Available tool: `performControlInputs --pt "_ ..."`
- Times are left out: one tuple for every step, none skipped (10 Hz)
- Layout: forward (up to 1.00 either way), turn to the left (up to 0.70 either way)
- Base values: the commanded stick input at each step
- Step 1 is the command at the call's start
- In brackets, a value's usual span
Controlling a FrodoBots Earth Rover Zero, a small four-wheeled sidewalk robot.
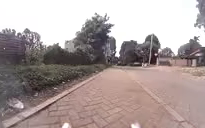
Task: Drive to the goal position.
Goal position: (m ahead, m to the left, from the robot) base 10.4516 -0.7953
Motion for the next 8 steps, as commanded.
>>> performControlInputs --pt "0.70 0.00" --pt "0.70 0.00" --pt "0.70 -0.10" --pt "0.70 -0.27" --pt "0.70 -0.35" --pt "0.70 -0.35" --pt "0.70 -0.22" --pt "0.70 -0.04"
